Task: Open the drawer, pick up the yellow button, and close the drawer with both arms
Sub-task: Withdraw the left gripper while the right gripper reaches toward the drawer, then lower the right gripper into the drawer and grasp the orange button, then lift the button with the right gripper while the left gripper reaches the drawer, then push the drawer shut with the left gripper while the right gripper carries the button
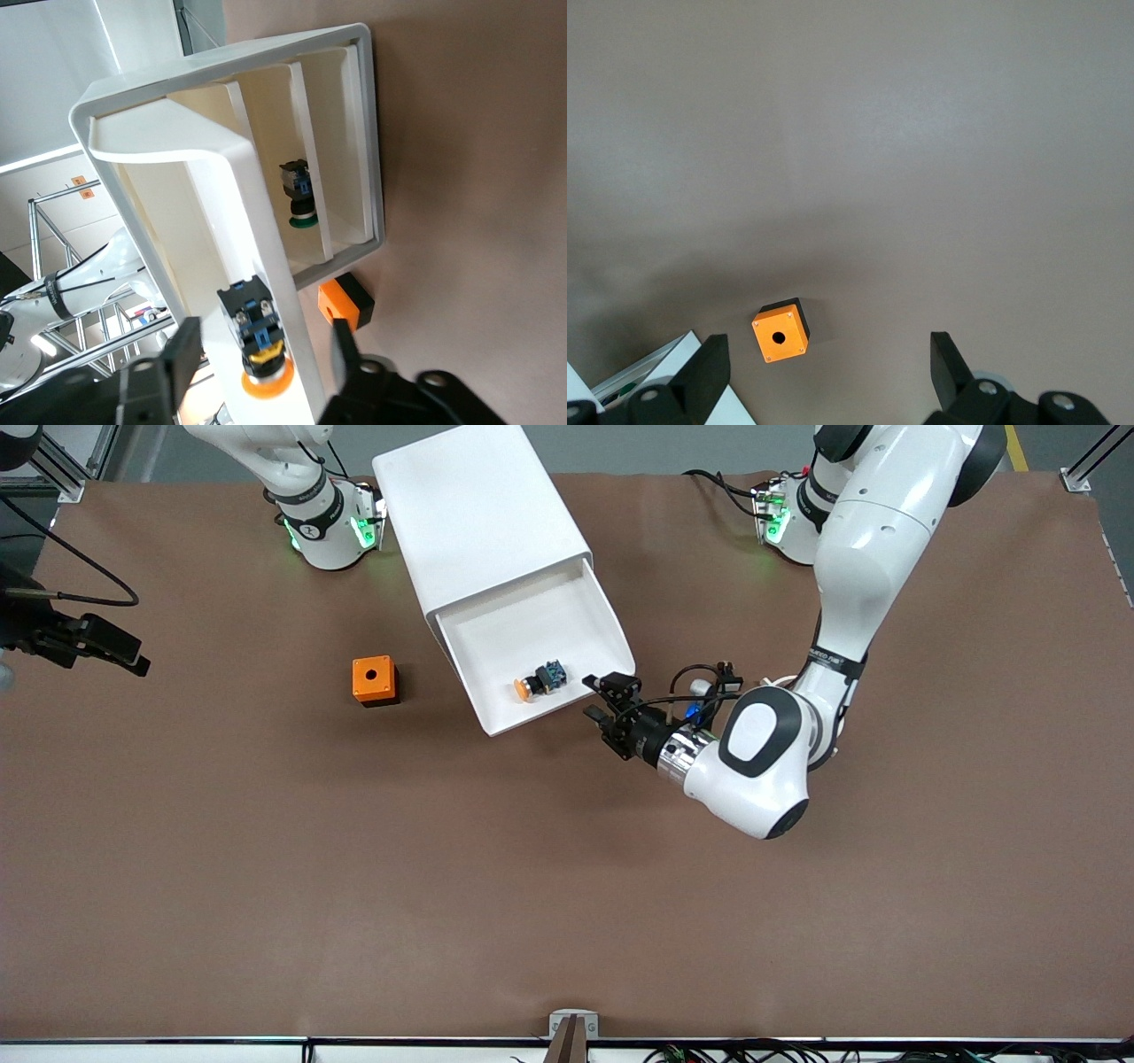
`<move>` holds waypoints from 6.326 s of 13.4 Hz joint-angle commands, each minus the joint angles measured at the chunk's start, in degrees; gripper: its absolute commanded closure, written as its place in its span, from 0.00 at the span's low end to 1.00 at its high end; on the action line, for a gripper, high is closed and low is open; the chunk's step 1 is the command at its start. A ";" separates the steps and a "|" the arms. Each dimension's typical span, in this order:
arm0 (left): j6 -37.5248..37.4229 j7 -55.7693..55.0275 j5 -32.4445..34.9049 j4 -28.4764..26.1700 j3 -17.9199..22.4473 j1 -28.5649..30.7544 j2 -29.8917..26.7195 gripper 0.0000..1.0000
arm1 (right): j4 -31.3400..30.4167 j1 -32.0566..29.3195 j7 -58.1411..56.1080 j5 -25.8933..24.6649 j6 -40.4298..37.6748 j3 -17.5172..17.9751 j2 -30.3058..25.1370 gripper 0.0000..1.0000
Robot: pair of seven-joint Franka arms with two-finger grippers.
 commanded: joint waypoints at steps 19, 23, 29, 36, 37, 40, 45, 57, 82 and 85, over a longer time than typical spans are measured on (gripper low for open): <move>6.77 45.06 34.38 3.61 10.86 5.58 -9.16 0.00 | -0.64 2.74 31.09 3.54 1.61 13.76 5.76 0.00; 6.59 53.51 41.08 3.43 10.77 4.97 -10.40 0.00 | -0.91 4.48 50.16 3.54 6.17 20.19 9.10 0.01; 6.42 79.86 44.52 3.17 11.29 5.84 -11.72 0.00 | -0.82 10.82 74.96 10.20 14.79 20.64 13.67 0.01; 6.42 85.25 48.91 3.08 10.86 5.15 -12.78 0.00 | -5.02 17.32 91.68 9.87 27.88 23.19 16.84 0.01; 6.42 87.08 48.91 3.08 10.86 5.06 -12.60 0.00 | -5.65 18.11 92.48 9.52 29.03 23.63 17.28 0.01; 6.42 88.33 48.65 3.00 10.77 4.97 -12.42 0.00 | -6.00 21.36 97.57 4.44 30.97 23.98 19.12 0.01; 6.68 88.16 48.47 2.64 10.77 4.70 -12.07 0.00 | -6.27 23.39 100.21 1.26 32.99 23.98 21.67 0.01; 9.14 87.28 45.58 1.50 6.30 1.45 -10.40 0.00 | -8.82 22.95 101.80 -1.12 33.52 26.18 21.41 0.46; 10.38 58.19 42.67 0.97 5.41 -25.17 -7.85 0.00 | 8.06 0.80 14.67 1.08 5.13 11.44 22.46 0.98; 10.37 55.56 42.41 0.80 5.23 -28.25 -7.85 0.00 | 8.06 0.89 -0.28 0.02 7.32 5.54 26.76 0.98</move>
